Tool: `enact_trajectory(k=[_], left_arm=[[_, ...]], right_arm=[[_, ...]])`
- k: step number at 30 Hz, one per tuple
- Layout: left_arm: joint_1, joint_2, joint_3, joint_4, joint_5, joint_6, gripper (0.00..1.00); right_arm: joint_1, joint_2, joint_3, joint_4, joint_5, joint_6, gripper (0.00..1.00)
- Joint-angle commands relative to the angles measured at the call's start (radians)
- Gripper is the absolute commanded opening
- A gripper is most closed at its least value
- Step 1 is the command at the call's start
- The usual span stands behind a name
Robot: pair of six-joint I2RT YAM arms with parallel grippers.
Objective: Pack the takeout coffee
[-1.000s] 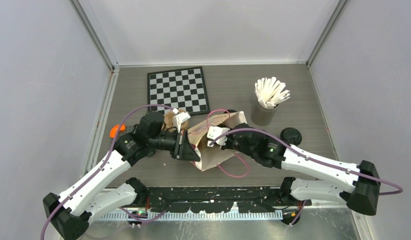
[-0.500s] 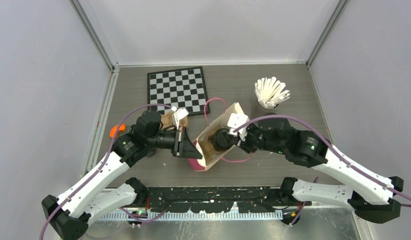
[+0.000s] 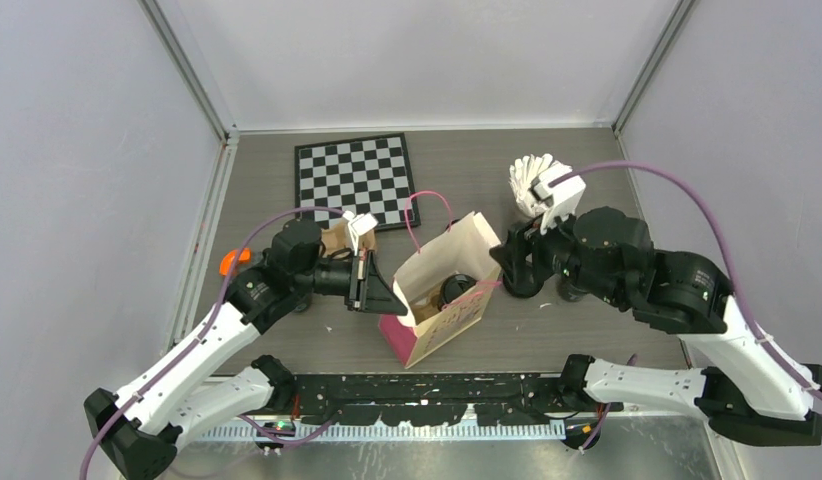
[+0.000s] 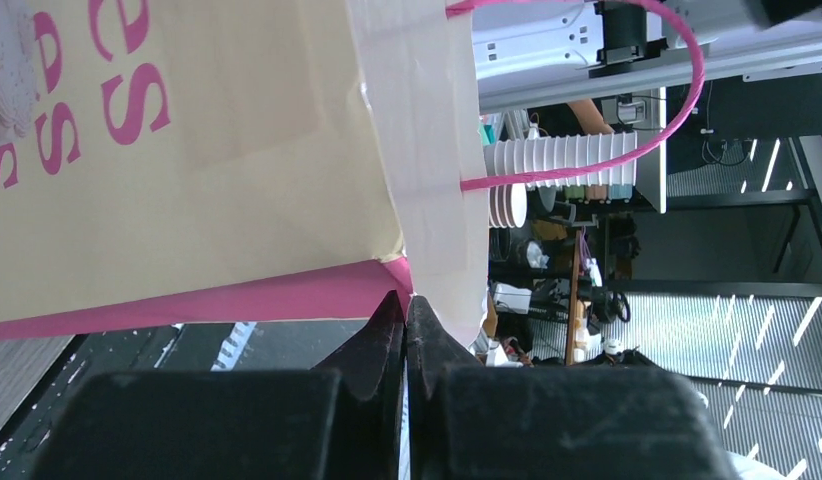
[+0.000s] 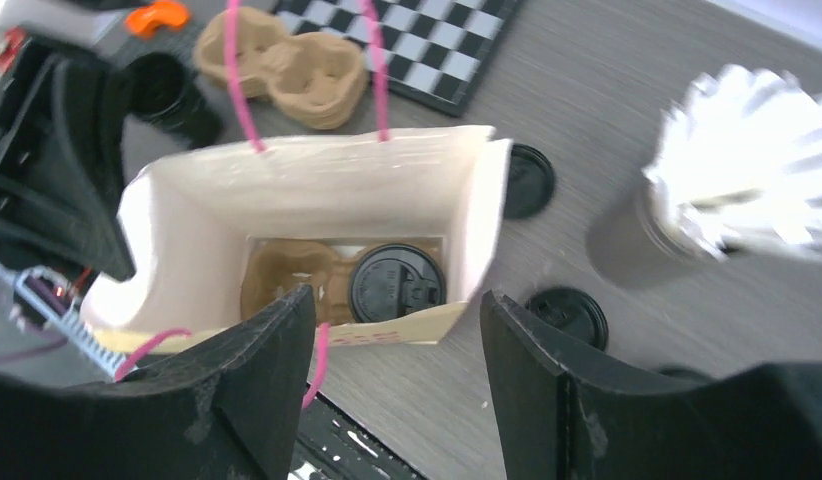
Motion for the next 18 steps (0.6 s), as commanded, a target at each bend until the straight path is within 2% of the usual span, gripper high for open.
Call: enact_trajectory(k=[1,5,8,11,14,18], left_arm=[[-0.004,0.004,0.004,0.022,-0.004,-0.012,0.05],[-0.004,0.023,0.040,-0.037,-0.042,0.025,0.12],[-0.005,0.051,0.093,-0.088,-0.068,0.064,0.22],[-0.004,0.080,0.151,-0.160,-0.088,0.117,0.29],[-0.004,0.089,0.199,-0.223,-0.131,0.167,0.40],[-0.004,0.090,0.252,-0.308,-0.193,0.256,0.51]], right_arm=[[-0.003,0.097,0.174,-0.194,0.286,0.234,0.66],[-0.002,0.196,0.331,-0.374,0.336,0.421,0.68],[-0.004,0.248,0.374,-0.452,0.311,0.522,0.74],[-0.007,0.273,0.396,-0.556,0.350,0.611,0.80],[-0.031,0.253,0.354,-0.641,0.451,0.706,0.89],[-0.074,0.137,0.166,-0.591,0.536,0.811,0.93]])
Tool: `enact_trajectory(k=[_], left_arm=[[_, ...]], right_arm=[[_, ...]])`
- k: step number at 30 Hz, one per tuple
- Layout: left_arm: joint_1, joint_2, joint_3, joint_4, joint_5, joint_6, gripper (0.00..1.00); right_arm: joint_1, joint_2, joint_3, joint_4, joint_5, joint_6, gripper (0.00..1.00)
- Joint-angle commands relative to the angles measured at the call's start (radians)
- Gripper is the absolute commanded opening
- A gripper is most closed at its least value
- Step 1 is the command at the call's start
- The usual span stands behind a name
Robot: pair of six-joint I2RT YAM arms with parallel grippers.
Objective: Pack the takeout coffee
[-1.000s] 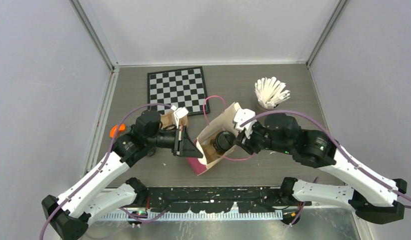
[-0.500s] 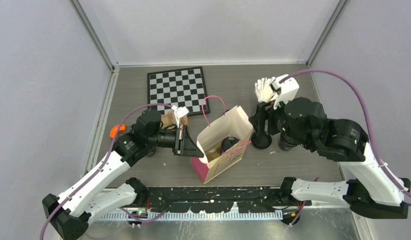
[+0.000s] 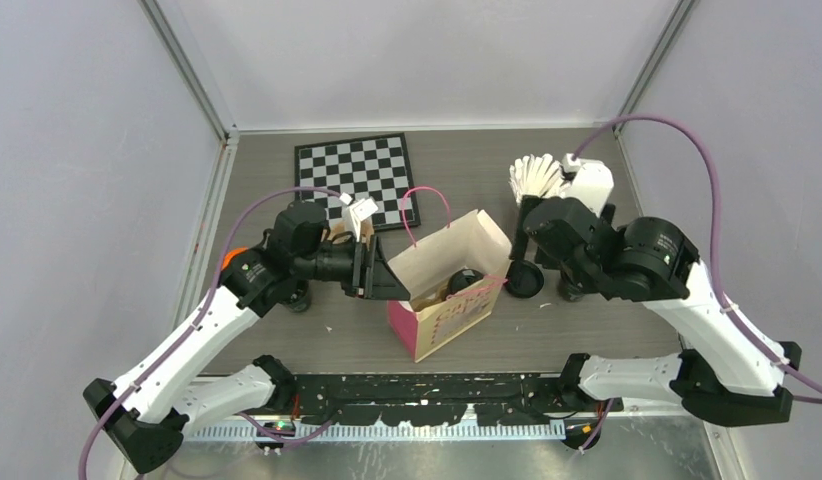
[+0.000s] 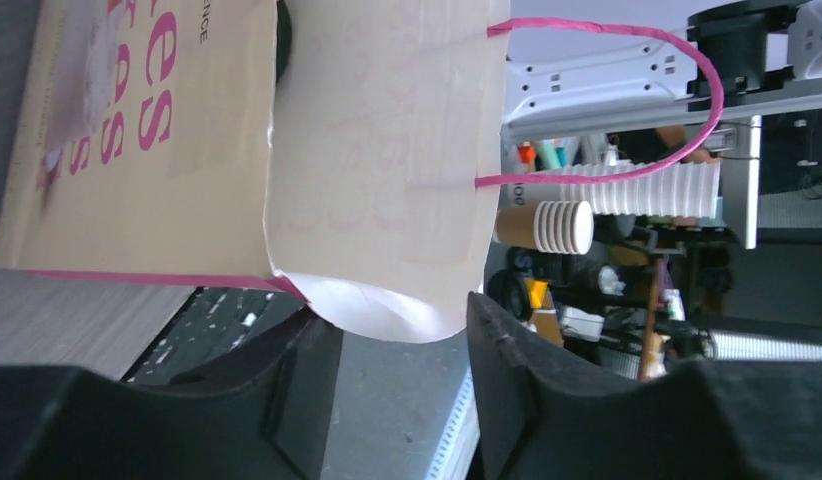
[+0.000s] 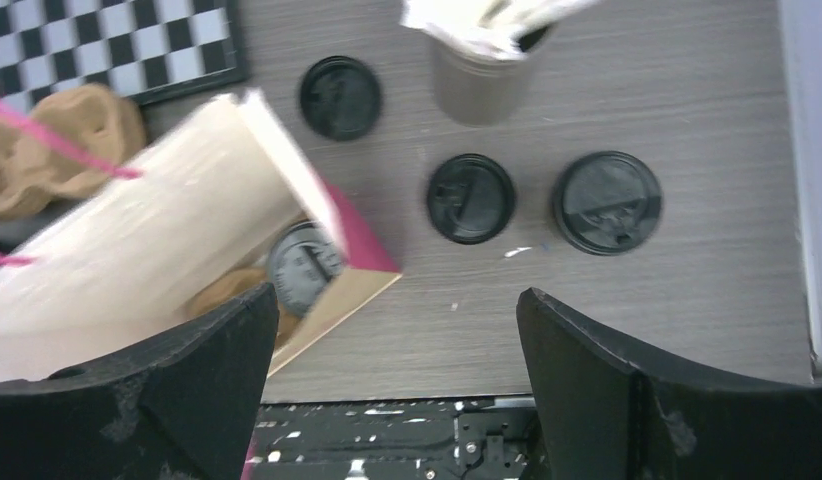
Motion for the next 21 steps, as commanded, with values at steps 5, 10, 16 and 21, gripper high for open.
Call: enact_trajectory(k=[5,10,16,21], left_arm=[[-0.004,-0.006,0.132,-0.223,-0.125,0.245,0.64],[-0.004,0.014,0.175,-0.301,-0.128,0.325,0.97],[-0.004,-0.015,0.194,-0.341,-0.222,0.295,1.00],[-0.004,-0.053,0.198,-0.355,-0.273,0.235,1.00]], right_arm=[[-0.177,-0.201,-0.272,0.001,0.161,0.154,0.94],[-0.382,-0.146,-0.306,0.037,0.102,0.002,0.97],[-0.598,-0.199,-0.557,0.335,-0.109,-0.120,0.98],[-0.659,-0.159,-0.737,0.512,-0.048,-0.028,0.98]])
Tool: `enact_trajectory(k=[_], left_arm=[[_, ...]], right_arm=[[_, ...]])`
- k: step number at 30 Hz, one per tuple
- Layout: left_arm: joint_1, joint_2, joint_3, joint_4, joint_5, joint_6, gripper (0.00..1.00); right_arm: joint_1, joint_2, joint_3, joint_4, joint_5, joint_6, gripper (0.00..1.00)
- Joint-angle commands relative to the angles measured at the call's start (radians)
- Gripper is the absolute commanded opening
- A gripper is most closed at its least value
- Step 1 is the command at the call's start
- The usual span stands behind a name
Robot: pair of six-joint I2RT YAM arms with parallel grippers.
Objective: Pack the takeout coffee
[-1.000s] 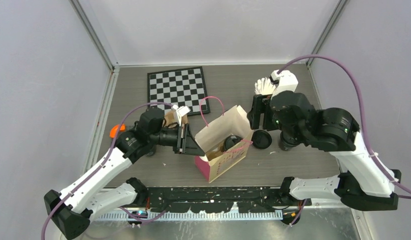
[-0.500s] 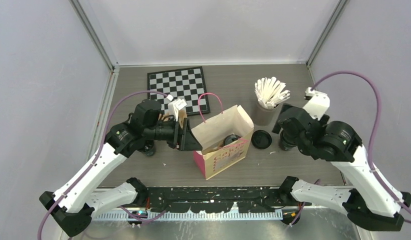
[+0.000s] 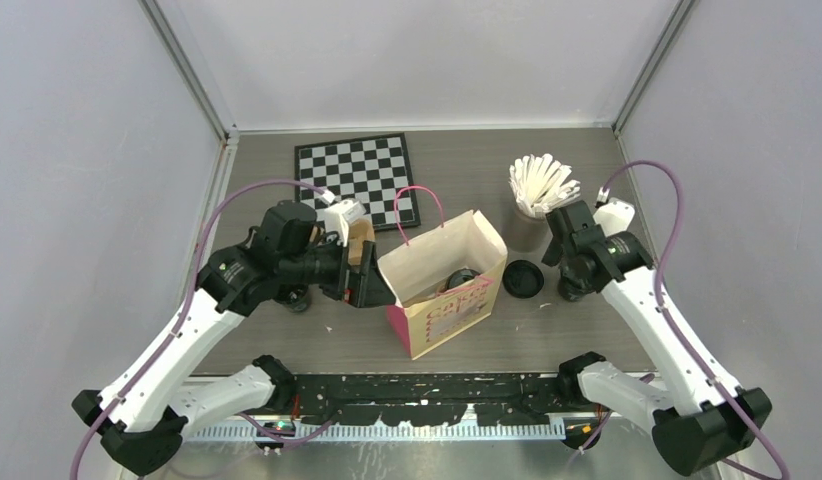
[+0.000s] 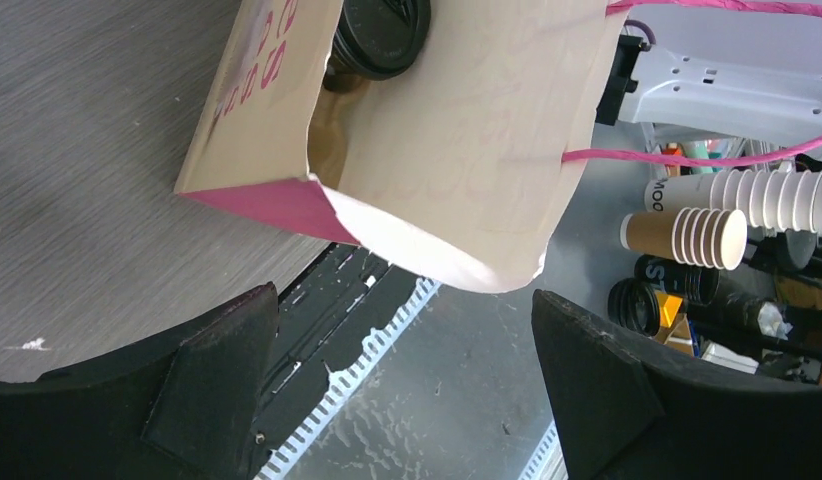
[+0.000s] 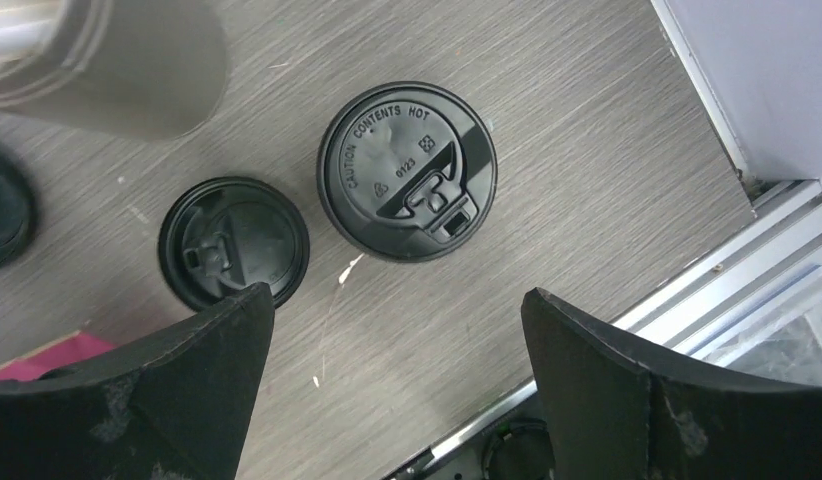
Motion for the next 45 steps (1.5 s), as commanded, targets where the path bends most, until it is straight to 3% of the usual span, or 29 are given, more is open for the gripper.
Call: enact_trajectory(k=[1,6,10,15,27,45], left_arm=[[-0.004,-0.057,0.027,-0.019,-0.045,-0.034,1.00],[-0.004,-0.086,0.014,-0.062,-0.047,-0.027,1.00],[-0.005,-0.096,0.009,-0.068,-0.047,-0.017,1.00],[-0.024,-0.095,0.014,-0.078,-0.054,-0.003,1.00],[-0.100,-0.078,0.029,-0.103,-0.127,0.067,1.00],[-0.108,-0.082,0.041,-0.129,-0.163,0.093,1.00]], right_arm=[[-0.024,0.020,-0.072,0.226,0.070,0.051,0.98],[-0.026,0.014,-0.114,0.310,0.179,0.048,0.98],[-0.027,-0.086,-0.246,0.442,0.217,0.030,0.98],[-0.029,-0.163,-0.335,0.431,0.253,0.131,0.97],[-0.038,-0.093,-0.370,0.442,0.248,0.152,0.97],[-0.077,-0.038,-0.394,0.479,0.194,0.162,0.95]])
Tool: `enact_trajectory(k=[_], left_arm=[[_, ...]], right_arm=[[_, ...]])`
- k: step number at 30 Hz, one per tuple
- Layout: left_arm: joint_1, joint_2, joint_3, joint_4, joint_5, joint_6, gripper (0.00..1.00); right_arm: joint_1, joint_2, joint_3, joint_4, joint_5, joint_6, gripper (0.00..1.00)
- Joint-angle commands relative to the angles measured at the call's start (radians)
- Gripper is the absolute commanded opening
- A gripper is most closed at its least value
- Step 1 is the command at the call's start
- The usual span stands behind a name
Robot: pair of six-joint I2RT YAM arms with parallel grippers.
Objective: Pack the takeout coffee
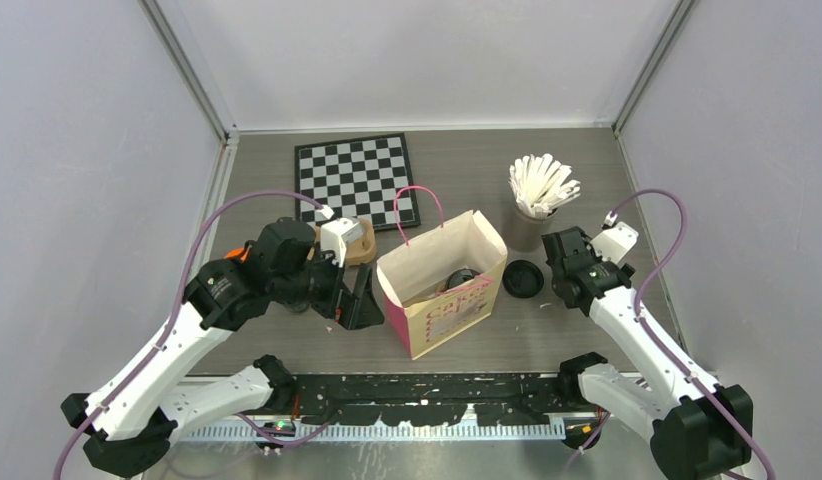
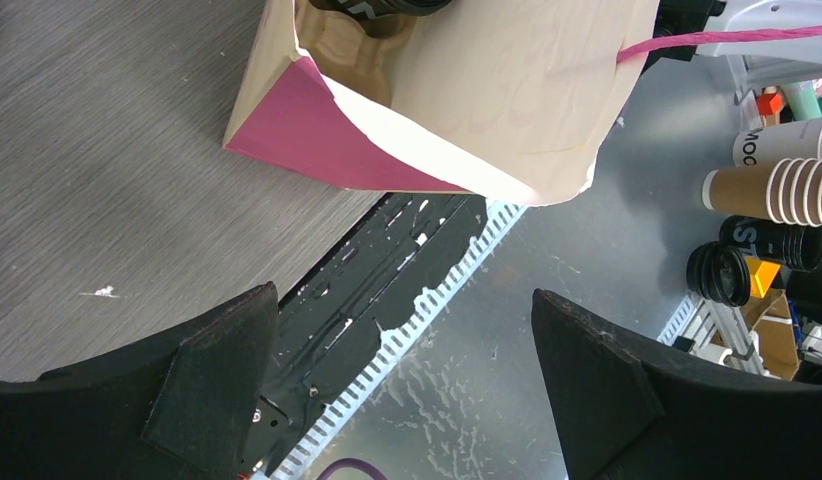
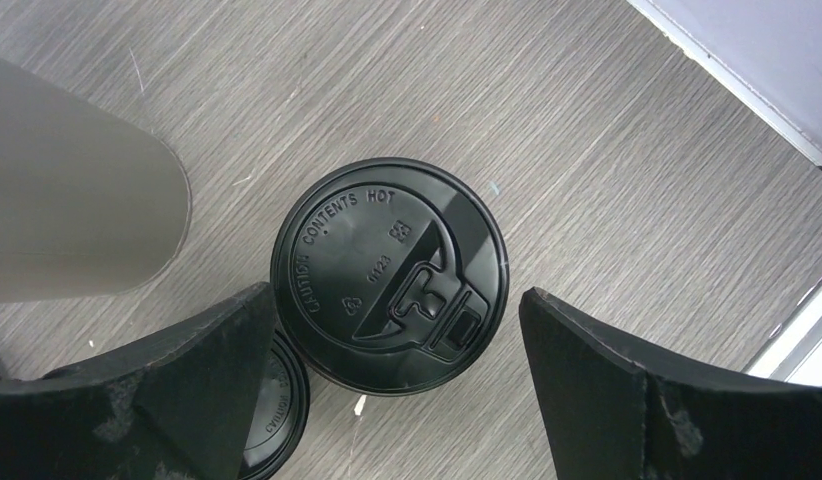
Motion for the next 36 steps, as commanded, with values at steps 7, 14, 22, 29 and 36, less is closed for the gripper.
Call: enact_trajectory(k=[7,14,22,29,36], left_arm=[[-0.006,-0.016,0.038,-0.012,-0.029,0.036,1.00],[-0.015,-0.018,0.045,-0.014,-0.048,0.053,1.00],[-0.021,-0.011,0.062,-0.022,-0.079,0.064,1.00],[-0.022,-0.007,0.064,-0.026,-0.084,0.063,1.00],[-0.022,-0.006,0.066,-0.034,-0.094,0.067,1.00]], right_arm=[[-0.011,0.004,-0.004,0.052,0.001,0.036,0.86],[-0.019,0.013,0.001,0.060,0.009,0.032,0.86],[-0.037,0.038,0.009,0.060,-0.001,0.033,0.89],[-0.045,0.057,0.013,0.077,-0.026,0.012,0.78],[-0.047,0.044,0.008,0.077,-0.040,0.001,0.71]])
